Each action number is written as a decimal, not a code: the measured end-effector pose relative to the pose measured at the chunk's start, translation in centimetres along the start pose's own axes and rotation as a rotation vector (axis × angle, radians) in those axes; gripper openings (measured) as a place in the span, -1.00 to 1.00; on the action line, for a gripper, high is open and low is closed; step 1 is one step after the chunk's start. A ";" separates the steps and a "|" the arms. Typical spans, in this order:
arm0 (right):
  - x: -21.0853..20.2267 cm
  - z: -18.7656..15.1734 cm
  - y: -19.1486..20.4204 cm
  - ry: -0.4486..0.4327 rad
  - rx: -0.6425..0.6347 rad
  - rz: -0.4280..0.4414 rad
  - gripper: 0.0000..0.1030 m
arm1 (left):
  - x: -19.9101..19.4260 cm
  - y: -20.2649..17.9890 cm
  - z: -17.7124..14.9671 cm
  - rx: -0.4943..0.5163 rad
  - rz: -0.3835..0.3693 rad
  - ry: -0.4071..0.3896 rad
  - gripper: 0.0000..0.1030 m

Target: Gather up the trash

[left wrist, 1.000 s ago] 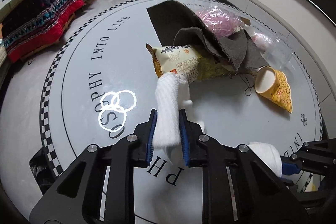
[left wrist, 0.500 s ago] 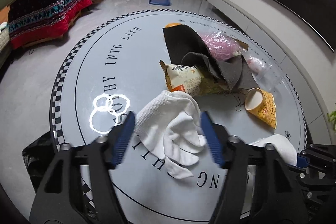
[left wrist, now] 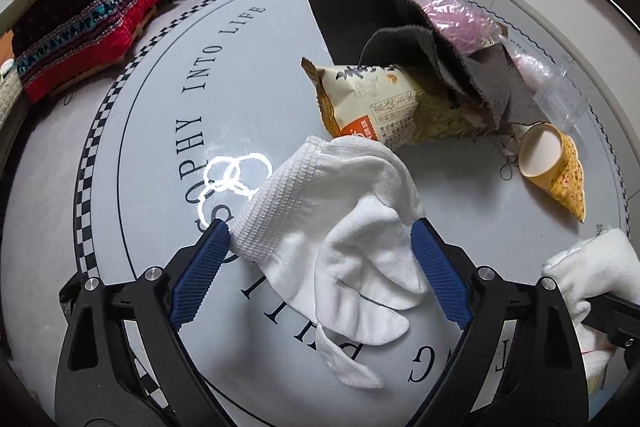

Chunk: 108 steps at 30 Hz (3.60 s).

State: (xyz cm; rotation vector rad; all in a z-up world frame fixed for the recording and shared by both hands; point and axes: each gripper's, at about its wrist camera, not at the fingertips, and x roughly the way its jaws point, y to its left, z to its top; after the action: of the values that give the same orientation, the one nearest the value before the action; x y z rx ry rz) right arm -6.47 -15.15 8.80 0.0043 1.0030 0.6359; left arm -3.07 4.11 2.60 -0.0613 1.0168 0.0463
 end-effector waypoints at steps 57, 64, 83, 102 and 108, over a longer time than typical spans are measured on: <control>5.8 -1.1 29.7 0.135 -0.417 0.268 -0.66 | -15.8 24.7 -18.0 -0.529 0.228 -0.144 -0.62; 8.6 -0.1 30.4 0.143 -0.364 0.220 0.14 | -15.7 27.1 -19.5 -0.601 0.304 -0.152 0.87; 5.7 1.4 24.9 0.060 -0.329 0.177 0.26 | -14.5 22.9 -15.5 -0.471 0.251 -0.136 0.88; 4.4 8.7 8.4 -0.018 -0.170 -0.085 0.26 | -8.5 9.0 -3.2 -0.151 -0.036 -0.139 0.88; 7.0 11.0 4.2 0.000 -0.138 -0.188 0.26 | -6.0 5.4 -0.5 -0.050 -0.069 -0.126 0.88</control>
State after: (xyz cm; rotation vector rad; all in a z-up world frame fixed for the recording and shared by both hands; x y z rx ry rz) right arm 2.71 -5.19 10.63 -0.2089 0.9451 0.5310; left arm -6.98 9.39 7.33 -0.1371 0.8873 0.0128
